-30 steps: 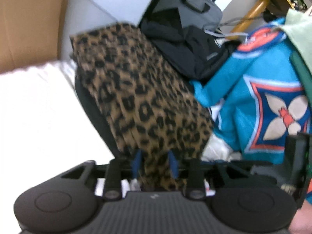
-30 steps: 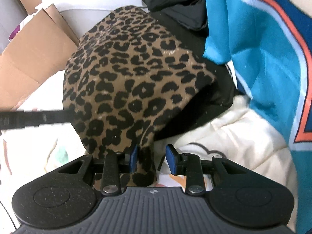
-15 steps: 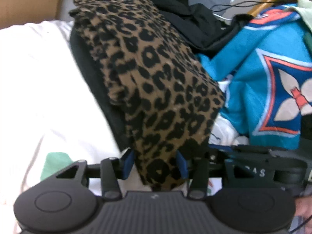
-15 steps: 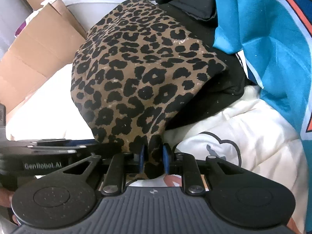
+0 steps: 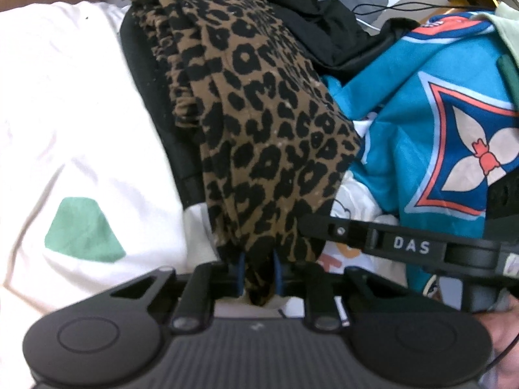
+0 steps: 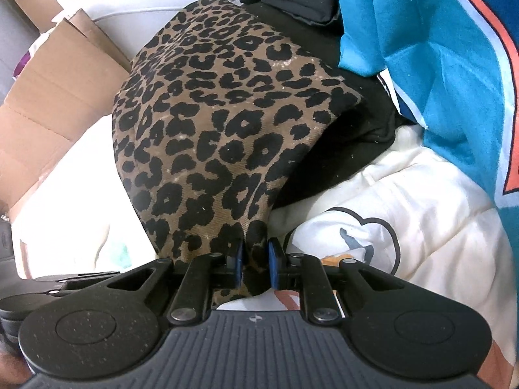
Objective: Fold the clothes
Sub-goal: 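Open both tools to release the skirt and pull back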
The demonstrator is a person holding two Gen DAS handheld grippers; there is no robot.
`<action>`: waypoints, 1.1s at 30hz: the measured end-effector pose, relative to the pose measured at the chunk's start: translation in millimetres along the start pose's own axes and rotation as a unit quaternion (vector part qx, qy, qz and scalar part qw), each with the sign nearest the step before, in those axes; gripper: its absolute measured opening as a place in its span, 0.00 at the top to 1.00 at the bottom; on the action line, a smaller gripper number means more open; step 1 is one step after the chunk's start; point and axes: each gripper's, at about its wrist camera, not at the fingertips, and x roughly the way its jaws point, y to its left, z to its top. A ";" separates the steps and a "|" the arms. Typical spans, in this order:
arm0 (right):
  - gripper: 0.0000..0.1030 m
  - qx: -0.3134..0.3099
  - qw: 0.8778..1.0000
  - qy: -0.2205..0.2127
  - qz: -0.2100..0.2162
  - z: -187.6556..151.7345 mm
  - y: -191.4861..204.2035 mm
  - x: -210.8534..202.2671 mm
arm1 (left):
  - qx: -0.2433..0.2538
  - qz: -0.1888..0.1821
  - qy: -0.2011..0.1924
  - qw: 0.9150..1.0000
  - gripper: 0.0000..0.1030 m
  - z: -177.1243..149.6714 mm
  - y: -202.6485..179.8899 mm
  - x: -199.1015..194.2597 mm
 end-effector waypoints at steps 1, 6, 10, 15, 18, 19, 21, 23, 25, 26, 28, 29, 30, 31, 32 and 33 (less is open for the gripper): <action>0.85 0.000 1.000 -0.001 0.001 -1.1 -0.1 -0.6 | 0.000 0.003 0.002 1.000 0.83 -1.1 -0.6 -1.8; 0.84 0.006 1.000 -0.004 -0.003 -8.0 -1.9 -2.6 | -0.002 0.024 0.021 0.999 0.84 -3.2 -5.3 -6.4; 0.83 0.016 1.000 -0.005 -0.010 -11.9 -3.5 -4.9 | 0.003 0.043 0.046 0.998 0.86 -1.2 -12.1 -9.6; 0.83 0.058 0.998 0.001 -0.019 -14.7 -9.0 -12.1 | -0.004 0.070 0.065 0.995 0.82 0.1 -20.0 -24.2; 0.82 0.053 0.999 0.003 -0.014 -9.7 -1.6 -19.1 | 0.002 0.085 0.071 0.994 0.79 5.6 -31.2 -30.5; 0.80 0.051 0.999 0.003 -0.013 -8.0 0.9 -21.4 | 0.003 0.092 0.074 0.993 0.75 8.1 -35.2 -31.7; 0.74 0.048 0.999 0.005 -0.010 -4.6 6.1 -26.2 | 0.002 0.101 0.078 0.992 0.59 10.8 -41.4 -38.2; 0.62 0.039 0.999 -0.001 -0.014 0.1 14.7 -34.4 | 0.005 0.110 0.080 0.991 0.43 12.4 -47.9 -46.6; 0.57 0.035 0.999 -0.007 -0.020 4.1 21.2 -43.0 | 0.013 0.119 0.081 0.990 0.37 14.3 -54.7 -54.1; 0.53 0.036 0.999 -0.004 -0.018 6.1 23.6 -46.2 | 0.015 0.127 0.082 0.988 0.34 15.8 -57.3 -57.5; 0.35 0.037 0.999 0.002 -0.017 9.5 29.1 -53.4 | 0.017 0.149 0.082 0.985 0.24 20.2 -62.5 -66.0; 0.29 0.037 0.999 0.004 -0.019 10.3 32.8 -58.5 | 0.017 0.158 0.081 0.984 0.23 22.5 -64.4 -71.2; 0.20 0.039 0.999 0.000 -0.025 10.4 36.0 -63.8 | 0.016 0.163 0.079 0.983 0.21 24.3 -65.6 -77.6; 0.18 0.041 0.999 -0.004 -0.031 10.5 39.3 -69.2 | 0.013 0.167 0.077 0.983 0.18 25.6 -66.7 -84.6; 0.18 0.044 0.998 -0.007 -0.036 10.7 42.5 -74.4 | 0.010 0.172 0.077 0.982 0.17 27.0 -68.0 -92.0; 0.17 0.046 0.998 -0.003 -0.033 12.0 45.5 -78.0 | 0.007 0.177 0.076 0.981 0.16 28.3 -69.3 -99.5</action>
